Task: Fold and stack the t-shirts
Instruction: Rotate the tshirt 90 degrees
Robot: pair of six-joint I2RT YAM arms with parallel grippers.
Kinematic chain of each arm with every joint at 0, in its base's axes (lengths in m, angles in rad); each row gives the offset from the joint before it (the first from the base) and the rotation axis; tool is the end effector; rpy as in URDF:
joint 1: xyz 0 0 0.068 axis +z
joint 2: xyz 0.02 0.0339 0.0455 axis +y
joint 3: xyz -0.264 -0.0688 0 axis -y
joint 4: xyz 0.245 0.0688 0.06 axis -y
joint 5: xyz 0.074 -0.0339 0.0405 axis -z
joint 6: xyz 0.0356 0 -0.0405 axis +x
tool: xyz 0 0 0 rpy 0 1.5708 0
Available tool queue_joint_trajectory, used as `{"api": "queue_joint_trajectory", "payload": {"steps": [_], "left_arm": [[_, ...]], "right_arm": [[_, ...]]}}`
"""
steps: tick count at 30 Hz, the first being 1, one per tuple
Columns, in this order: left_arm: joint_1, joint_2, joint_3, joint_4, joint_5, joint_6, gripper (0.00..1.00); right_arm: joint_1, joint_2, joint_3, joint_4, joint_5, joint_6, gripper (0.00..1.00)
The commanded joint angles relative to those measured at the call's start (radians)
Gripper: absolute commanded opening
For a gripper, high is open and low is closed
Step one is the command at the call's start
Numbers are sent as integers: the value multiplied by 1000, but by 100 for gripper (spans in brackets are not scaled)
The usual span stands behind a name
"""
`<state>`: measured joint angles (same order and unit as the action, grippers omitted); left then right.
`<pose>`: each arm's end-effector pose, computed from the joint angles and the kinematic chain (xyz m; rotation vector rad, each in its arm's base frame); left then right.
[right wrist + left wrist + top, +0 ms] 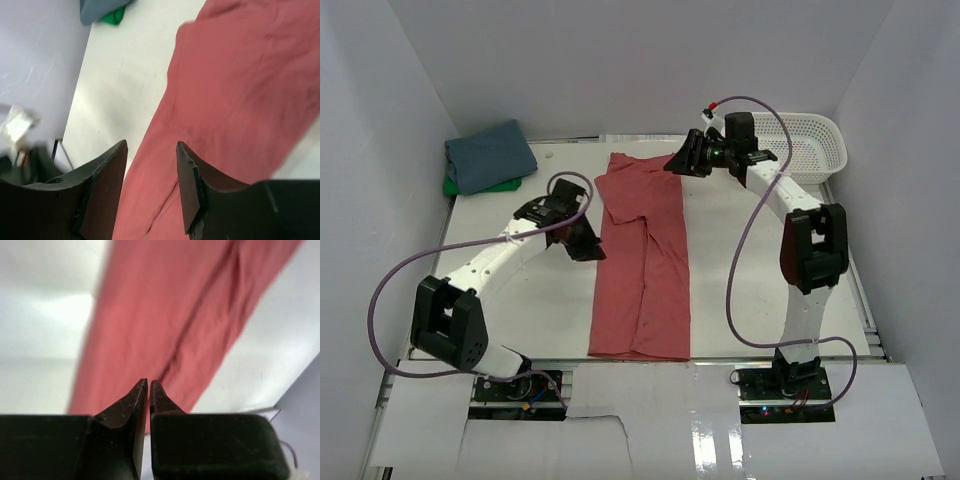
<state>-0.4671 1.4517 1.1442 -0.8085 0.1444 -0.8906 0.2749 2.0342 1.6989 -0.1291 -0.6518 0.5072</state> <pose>0.2551 -0.1344 0.2605 -0.5469 2.7688 -0.5689 0.4567 0.1512 0.2799 -0.1902 2.1179 1.1403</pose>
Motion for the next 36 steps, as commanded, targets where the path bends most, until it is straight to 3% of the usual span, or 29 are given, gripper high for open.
{"api": "queue_joint_trajectory", "payload": {"steps": [1, 5, 9, 10, 13, 22, 28, 36], "left_arm": [[165, 50, 12, 167, 119, 172, 18], [191, 254, 222, 200, 138, 258, 18], [191, 429, 443, 230, 169, 297, 18], [191, 485, 486, 229, 176, 301, 18], [191, 568, 612, 235, 208, 303, 18], [176, 734, 756, 262, 300, 337, 18], [159, 808, 772, 272, 304, 367, 18], [139, 846, 741, 285, 262, 384, 18]], "right_arm": [[-11, -101, -202, 48, -60, -29, 50], [-16, -134, -275, 77, -60, -53, 49], [-25, -28, -225, 103, -120, -29, 40], [-25, -10, -216, 108, -132, -22, 28], [-23, 24, -241, 178, -160, 20, 8], [-13, 76, -331, 267, -134, 34, 8], [-13, 130, -305, 232, -106, 10, 8], [-11, 167, -269, 131, 55, -68, 8]]}}
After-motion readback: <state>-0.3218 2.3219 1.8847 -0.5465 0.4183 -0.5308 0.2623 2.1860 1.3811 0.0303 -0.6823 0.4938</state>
